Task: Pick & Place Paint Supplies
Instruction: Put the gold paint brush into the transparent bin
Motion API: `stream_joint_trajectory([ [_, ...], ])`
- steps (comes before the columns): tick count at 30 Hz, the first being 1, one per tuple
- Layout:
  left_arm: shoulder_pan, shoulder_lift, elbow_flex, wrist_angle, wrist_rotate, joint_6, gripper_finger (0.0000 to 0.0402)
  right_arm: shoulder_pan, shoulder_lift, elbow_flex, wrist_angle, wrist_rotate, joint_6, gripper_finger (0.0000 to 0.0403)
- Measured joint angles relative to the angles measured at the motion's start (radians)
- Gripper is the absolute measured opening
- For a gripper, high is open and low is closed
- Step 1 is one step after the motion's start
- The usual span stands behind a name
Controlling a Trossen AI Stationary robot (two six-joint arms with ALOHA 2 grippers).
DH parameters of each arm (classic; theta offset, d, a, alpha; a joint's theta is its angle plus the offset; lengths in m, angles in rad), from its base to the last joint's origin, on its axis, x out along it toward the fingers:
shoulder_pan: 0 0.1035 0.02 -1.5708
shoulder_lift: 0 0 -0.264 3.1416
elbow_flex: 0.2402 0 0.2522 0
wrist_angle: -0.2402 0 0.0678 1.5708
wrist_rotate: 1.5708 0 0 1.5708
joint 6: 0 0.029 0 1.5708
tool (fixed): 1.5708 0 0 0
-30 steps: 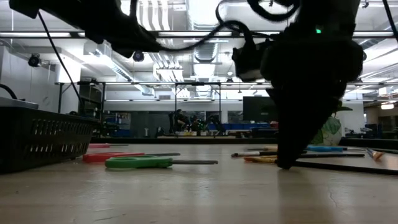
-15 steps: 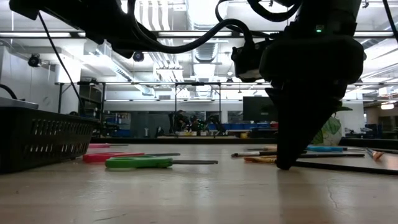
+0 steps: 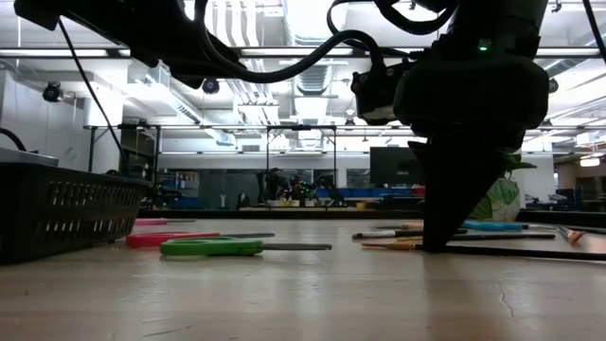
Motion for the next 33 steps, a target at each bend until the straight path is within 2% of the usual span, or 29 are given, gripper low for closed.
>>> stream_joint_trajectory([
  [15, 0.000, 0.000, 0.000, 0.000, 0.000, 0.005, 0.0134, 0.000, -0.008, -0.002, 0.003, 0.001, 0.000, 0.0019],
  [25, 0.000, 0.000, 0.001, 0.000, 0.000, 0.005, 0.0134, 0.000, -0.107, -0.004, 0.003, 0.000, -0.039, 0.0019],
  [29, 0.000, 0.000, 0.001, -0.001, 0.000, 0.005, 0.0134, 0.008, -0.146, -0.002, 0.054, 0.001, -0.112, 0.0019],
  [33, 0.000, -0.001, 0.001, -0.004, 0.000, 0.005, 0.0134, 0.029, -0.154, -0.001, 0.209, -0.003, -0.265, 0.0019],
])
